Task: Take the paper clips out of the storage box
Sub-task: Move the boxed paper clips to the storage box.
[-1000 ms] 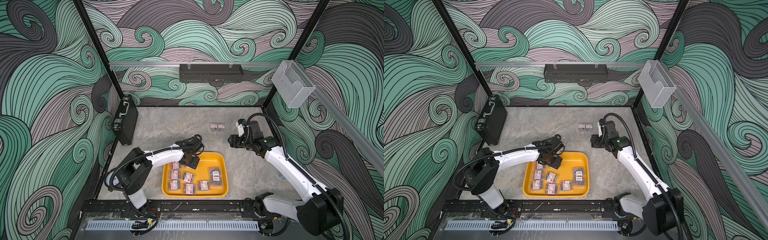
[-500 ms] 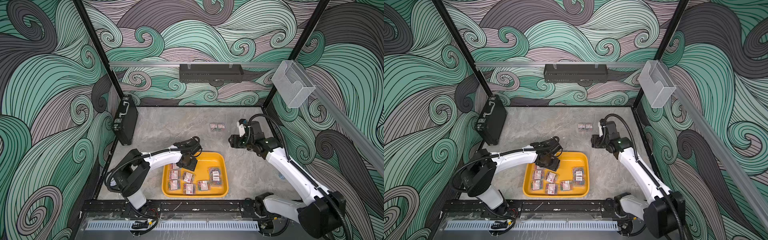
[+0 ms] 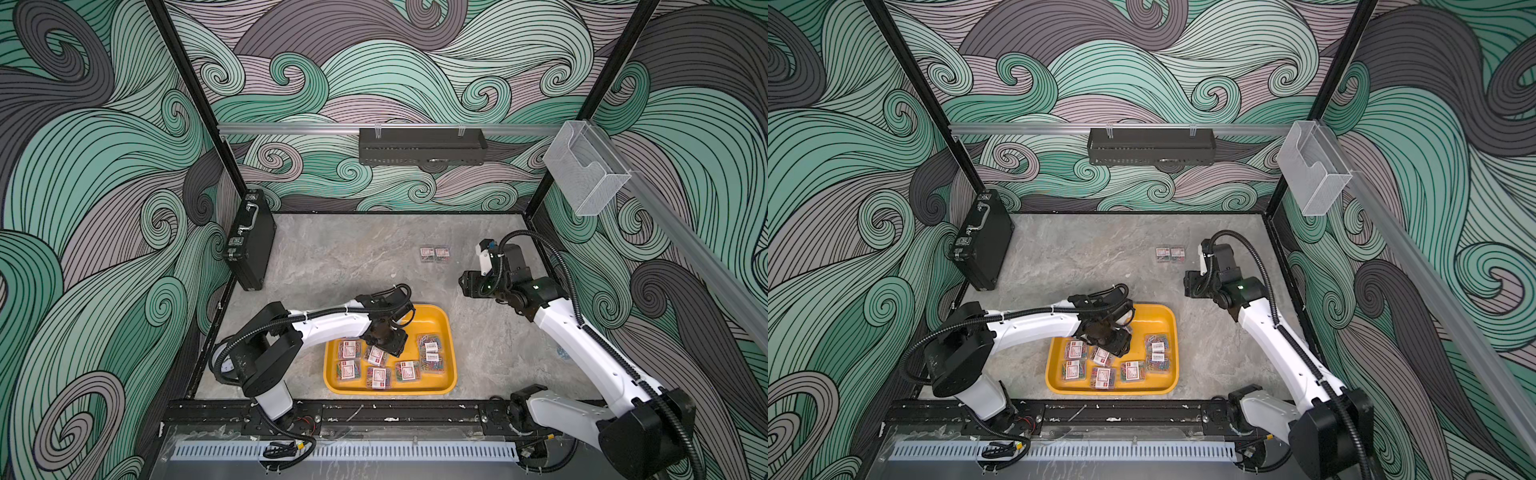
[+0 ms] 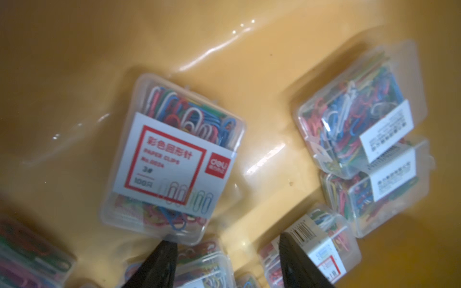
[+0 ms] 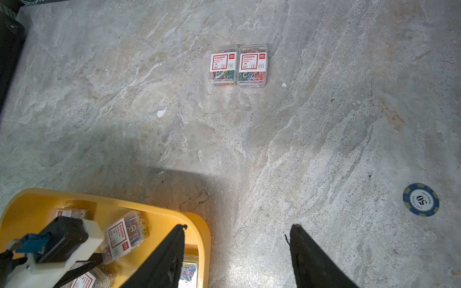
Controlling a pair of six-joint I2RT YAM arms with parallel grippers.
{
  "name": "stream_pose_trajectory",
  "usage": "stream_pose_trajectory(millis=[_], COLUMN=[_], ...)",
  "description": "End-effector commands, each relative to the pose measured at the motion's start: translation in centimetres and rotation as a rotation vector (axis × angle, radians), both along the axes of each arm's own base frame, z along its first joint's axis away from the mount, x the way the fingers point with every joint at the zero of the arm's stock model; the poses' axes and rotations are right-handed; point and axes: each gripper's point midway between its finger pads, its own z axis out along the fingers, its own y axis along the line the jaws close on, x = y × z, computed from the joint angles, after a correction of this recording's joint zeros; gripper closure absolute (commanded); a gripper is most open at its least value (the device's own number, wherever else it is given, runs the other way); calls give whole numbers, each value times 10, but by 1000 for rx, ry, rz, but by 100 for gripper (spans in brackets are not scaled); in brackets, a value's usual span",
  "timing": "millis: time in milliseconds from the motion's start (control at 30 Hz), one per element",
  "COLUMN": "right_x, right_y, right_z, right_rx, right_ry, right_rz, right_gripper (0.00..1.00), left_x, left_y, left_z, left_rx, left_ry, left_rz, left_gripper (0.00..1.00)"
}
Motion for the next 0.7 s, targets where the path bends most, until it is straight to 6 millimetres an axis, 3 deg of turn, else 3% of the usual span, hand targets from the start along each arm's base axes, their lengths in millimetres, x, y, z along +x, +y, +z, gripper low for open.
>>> stream_pose_trajectory(millis=[0, 233, 667], right_x=[-5, -4, 4], right_y=[-4, -6, 1], right_z=[-3, -2, -6], right_rx=[-22, -26, -4], right_ry=[8, 3, 16], right_rz=[-6, -13, -12], right_gripper=[33, 32, 33], left_x=[15, 33, 52], left_y=[-2, 22, 17], left_z=[20, 44, 19], left_rx=[11, 75, 96], left_ry=[-94, -240, -225], left_rz=[3, 30, -19], left_gripper=[36, 32, 32])
